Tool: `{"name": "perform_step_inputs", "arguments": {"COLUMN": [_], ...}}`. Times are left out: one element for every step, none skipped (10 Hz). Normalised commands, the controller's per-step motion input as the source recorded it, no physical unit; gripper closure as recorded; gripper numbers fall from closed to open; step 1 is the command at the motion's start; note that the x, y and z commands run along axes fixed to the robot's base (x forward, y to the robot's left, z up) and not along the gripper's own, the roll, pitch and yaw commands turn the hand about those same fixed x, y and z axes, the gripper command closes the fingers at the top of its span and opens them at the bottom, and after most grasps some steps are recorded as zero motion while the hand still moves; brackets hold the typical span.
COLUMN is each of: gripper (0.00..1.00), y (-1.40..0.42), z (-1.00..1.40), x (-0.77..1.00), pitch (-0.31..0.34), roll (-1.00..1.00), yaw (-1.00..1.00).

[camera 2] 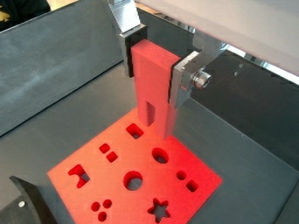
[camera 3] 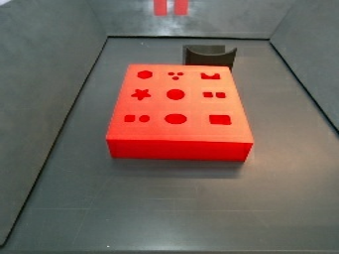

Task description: Insert the double-square object.

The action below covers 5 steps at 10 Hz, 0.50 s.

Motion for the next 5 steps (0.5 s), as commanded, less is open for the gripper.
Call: {"name": "perform_step_inputs", "arguments": {"gripper": [1.00,1.00,1.00,1.00,1.00], "y": [0.00,0.11,0.29,0.33,0.29], "z": [0.00,-0.09,-0.29,-0.33,-0.39], "x": [0.00,0.21,0.54,0.63,0.72], "pitch": [-0.010,-0.024,0.000,0.000,0.000], "roll": [0.00,-0.06,0.00,0.00,0.00], "yaw": [0.00,-0.06,-0.06,-0.03,0.00]}}
